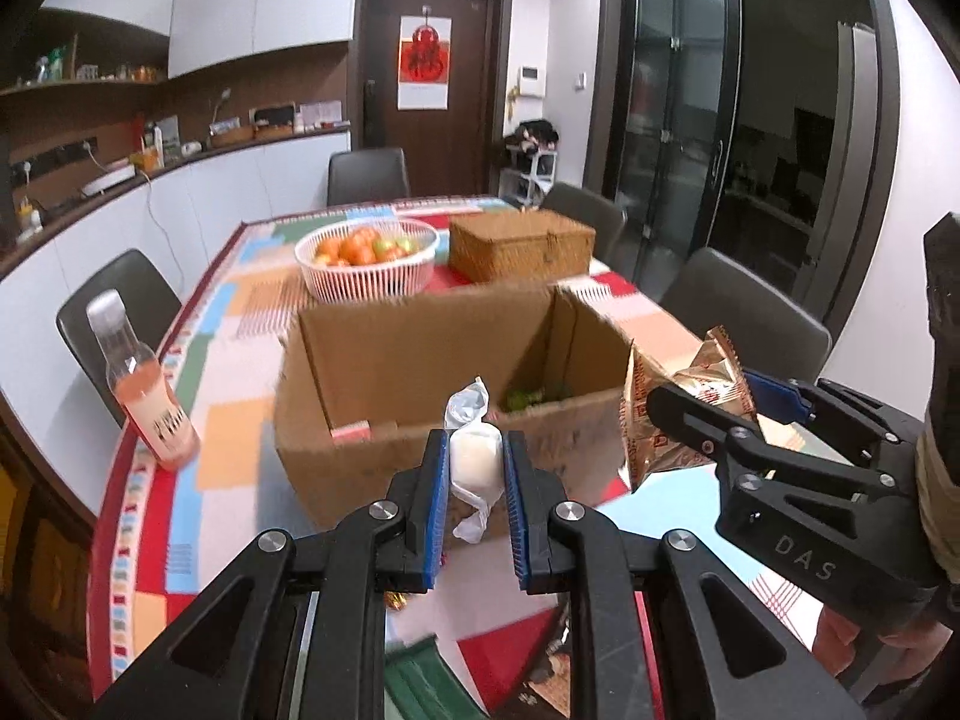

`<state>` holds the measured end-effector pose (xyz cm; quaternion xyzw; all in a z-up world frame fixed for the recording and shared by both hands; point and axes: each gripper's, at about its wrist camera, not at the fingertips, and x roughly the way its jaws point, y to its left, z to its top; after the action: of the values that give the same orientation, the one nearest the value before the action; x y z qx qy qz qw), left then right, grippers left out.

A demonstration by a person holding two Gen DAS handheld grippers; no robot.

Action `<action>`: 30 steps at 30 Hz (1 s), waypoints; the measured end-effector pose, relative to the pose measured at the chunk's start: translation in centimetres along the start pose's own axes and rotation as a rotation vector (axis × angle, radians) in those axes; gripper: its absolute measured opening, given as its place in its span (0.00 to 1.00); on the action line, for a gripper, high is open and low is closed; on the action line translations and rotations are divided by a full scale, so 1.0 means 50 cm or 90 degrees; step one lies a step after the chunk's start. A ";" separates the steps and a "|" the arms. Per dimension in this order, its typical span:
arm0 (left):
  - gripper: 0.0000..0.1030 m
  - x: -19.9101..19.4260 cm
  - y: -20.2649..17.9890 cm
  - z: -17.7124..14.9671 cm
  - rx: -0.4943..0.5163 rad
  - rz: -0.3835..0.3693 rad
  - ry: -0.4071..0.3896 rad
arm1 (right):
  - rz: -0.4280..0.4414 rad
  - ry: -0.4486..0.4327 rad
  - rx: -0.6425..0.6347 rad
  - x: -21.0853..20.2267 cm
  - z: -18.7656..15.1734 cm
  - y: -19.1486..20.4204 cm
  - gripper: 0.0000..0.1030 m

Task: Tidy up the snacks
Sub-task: 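Carry candy and biscuit pack over the box and release both inside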

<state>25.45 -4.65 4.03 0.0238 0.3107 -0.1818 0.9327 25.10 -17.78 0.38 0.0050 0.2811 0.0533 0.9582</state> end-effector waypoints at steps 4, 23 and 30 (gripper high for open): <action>0.18 -0.009 0.012 0.031 0.007 0.013 -0.028 | 0.007 -0.012 -0.008 0.008 0.031 0.014 0.45; 0.18 0.097 0.078 0.114 0.000 0.025 0.011 | 0.001 0.016 -0.031 0.120 0.127 0.027 0.45; 0.39 0.135 0.093 0.118 -0.001 0.051 0.026 | -0.021 0.039 -0.032 0.159 0.134 0.025 0.57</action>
<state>35.48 -3.41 4.49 0.0396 0.3289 -0.1435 0.9326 35.26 -15.55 1.80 -0.0254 0.3089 0.0447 0.9497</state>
